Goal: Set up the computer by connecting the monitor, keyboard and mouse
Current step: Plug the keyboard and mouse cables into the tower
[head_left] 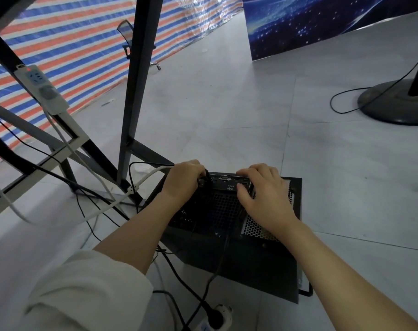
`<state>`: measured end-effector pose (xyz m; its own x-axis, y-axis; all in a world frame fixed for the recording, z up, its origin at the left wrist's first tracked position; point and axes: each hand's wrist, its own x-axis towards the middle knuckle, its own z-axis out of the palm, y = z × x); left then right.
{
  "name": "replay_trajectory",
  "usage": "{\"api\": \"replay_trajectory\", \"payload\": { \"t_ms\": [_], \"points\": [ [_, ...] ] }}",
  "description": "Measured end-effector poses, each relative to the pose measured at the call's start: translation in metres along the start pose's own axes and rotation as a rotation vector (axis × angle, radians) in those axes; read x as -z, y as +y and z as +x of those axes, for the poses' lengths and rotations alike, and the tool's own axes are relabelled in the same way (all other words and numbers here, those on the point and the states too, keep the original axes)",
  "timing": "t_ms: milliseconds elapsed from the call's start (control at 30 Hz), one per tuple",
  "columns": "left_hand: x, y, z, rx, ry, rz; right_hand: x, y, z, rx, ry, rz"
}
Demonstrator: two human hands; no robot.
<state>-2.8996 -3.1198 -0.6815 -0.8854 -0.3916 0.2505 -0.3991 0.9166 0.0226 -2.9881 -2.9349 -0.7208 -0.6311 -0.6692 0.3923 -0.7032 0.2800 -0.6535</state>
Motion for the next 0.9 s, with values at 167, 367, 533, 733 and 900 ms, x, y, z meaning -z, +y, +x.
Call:
{"api": "replay_trajectory", "payload": {
  "t_ms": [167, 367, 533, 733, 900],
  "points": [
    [0.002, 0.011, 0.005, 0.208, -0.028, -0.279, 0.0, 0.0, 0.0, -0.002, -0.002, -0.005],
    [0.011, 0.017, 0.003, 0.336, -0.258, -0.481, -0.001, 0.0, 0.001, -0.005, 0.014, 0.004],
    [0.004, 0.034, 0.004, 0.357, -0.252, -0.278, -0.003, 0.0, 0.001, -0.002, 0.023, 0.016],
    [-0.005, 0.027, -0.007, 0.44, 0.037, -0.263, -0.004, 0.0, 0.001, -0.002, 0.042, 0.045],
    [-0.001, 0.022, -0.014, 0.435, 0.116, -0.362, -0.005, -0.001, 0.001, -0.007, 0.051, 0.056]
  ]
}}
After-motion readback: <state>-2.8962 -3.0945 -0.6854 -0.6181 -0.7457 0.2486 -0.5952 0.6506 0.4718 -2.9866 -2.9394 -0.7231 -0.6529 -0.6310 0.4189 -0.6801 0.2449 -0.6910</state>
